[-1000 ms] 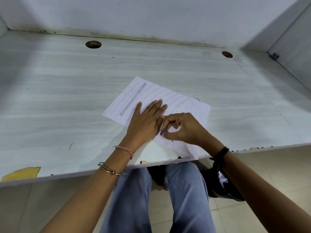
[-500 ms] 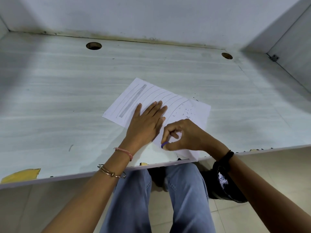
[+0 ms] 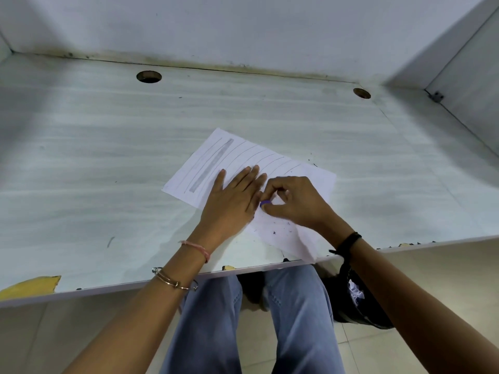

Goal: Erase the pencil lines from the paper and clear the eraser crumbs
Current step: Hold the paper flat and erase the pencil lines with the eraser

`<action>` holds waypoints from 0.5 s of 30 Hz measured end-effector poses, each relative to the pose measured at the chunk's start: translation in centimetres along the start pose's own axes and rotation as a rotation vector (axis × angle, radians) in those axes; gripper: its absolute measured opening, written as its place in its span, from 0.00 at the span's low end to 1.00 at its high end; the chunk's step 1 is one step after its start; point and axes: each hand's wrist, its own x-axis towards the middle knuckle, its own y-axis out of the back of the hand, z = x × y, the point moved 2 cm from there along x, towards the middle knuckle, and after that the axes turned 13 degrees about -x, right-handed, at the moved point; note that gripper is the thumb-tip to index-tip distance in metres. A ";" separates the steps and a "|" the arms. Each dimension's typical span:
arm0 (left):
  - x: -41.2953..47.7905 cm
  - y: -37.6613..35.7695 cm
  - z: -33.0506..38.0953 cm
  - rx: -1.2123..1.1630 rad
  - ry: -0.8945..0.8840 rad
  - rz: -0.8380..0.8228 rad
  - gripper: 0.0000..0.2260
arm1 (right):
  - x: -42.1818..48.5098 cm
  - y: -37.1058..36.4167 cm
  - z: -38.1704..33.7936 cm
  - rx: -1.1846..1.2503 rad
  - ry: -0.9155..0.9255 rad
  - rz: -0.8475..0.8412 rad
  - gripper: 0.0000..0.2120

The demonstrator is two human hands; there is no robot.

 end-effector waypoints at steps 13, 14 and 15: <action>0.0 -0.1 0.0 -0.047 0.001 0.038 0.22 | 0.2 0.5 0.2 -0.054 0.009 0.018 0.03; 0.0 0.0 0.0 -0.062 0.000 0.049 0.22 | 0.4 0.7 0.3 -0.051 0.002 0.076 0.03; 0.0 0.0 0.1 -0.065 0.002 0.049 0.22 | 0.4 0.8 0.4 -0.049 -0.003 0.091 0.03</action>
